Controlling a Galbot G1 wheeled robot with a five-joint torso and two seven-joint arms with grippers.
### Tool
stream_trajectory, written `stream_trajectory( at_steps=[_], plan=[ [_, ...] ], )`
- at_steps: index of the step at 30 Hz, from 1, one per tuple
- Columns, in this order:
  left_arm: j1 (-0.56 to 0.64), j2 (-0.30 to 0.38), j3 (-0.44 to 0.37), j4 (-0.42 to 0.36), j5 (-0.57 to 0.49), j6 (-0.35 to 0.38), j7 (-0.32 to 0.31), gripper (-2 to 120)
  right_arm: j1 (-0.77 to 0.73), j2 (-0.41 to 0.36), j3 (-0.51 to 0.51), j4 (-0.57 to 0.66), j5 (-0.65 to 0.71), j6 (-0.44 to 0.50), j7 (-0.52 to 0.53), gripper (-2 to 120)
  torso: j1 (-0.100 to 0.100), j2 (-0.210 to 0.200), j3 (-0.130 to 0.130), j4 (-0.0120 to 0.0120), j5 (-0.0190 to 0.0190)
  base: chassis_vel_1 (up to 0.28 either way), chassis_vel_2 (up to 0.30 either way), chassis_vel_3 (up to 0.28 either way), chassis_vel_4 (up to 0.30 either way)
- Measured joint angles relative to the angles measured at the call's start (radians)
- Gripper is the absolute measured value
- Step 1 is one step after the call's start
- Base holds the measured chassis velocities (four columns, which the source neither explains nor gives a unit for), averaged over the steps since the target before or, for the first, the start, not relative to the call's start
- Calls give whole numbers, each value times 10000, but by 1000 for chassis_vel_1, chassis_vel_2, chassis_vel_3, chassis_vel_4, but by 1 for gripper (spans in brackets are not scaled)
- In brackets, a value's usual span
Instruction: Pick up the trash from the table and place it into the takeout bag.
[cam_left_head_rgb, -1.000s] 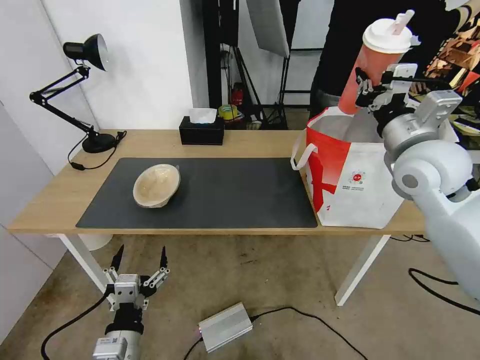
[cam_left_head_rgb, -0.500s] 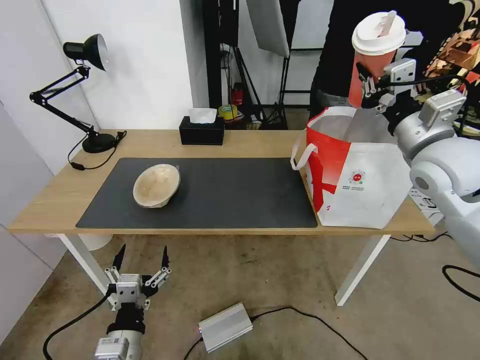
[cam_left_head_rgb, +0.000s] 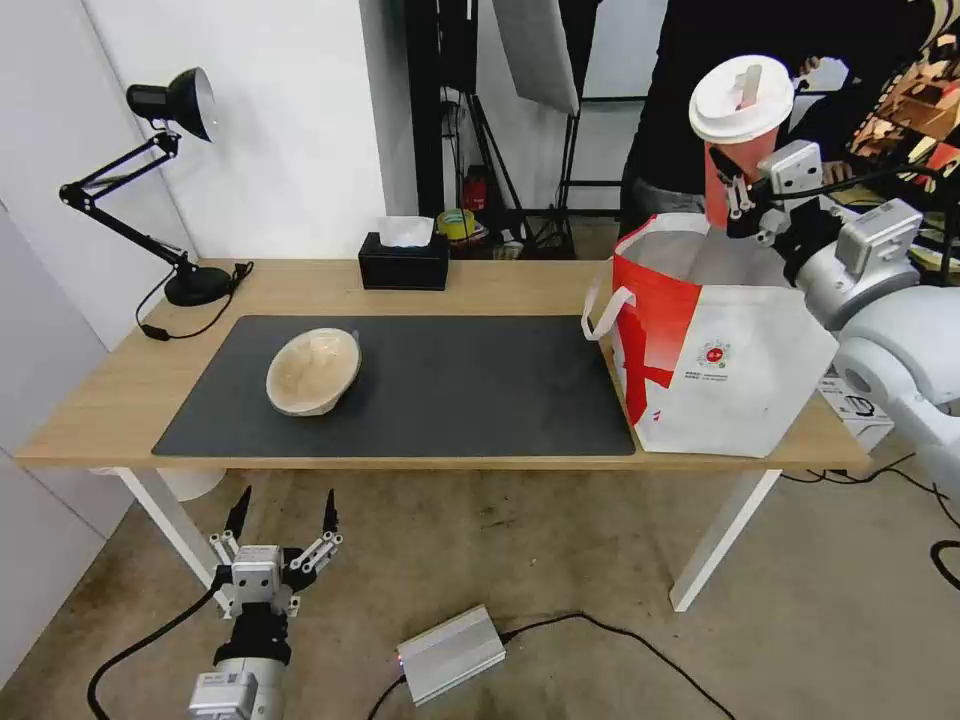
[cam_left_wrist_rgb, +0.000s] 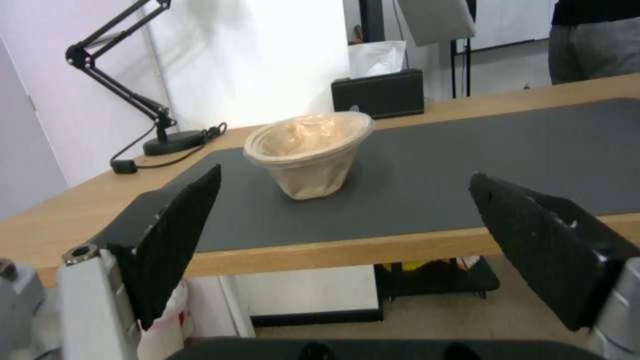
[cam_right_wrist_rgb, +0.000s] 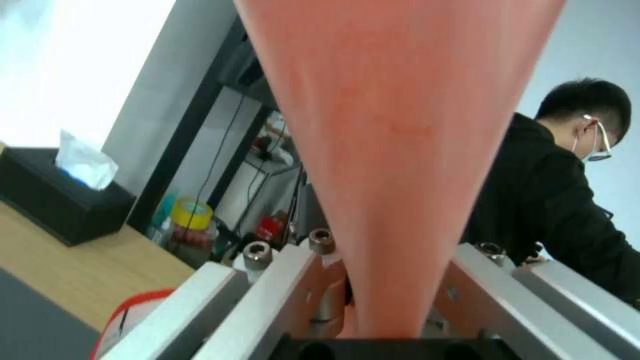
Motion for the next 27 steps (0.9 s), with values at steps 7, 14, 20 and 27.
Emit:
stream_trajectory(
  at_steps=[7, 14, 20, 27],
  plan=[
    [-50, 8, 13, 42, -16, 0, -3, 100, -8, -306, -153, 13, -160, 47, -148, 3, -1, 0, 0, 1, -1, 0, 0, 0, 0],
    [-69, 41, 23, 71, -43, 0, -4, 100, -294, -632, -176, 26, -360, 170, -241, 3, 0, 0, 0, 1, 0, 0, 0, 0, 0],
    [-106, 61, 21, 94, -71, 0, -9, 100, -305, -905, -136, -32, -500, 280, -388, 3, 0, 0, 0, 1, -1, 0, 0, 0, 0],
    [-131, 70, 39, 129, -93, 0, -8, 100, -300, -1241, -123, -188, -708, 497, -634, 3, 0, 0, 0, 1, 0, 0, 0, 0, 0]
  ],
)
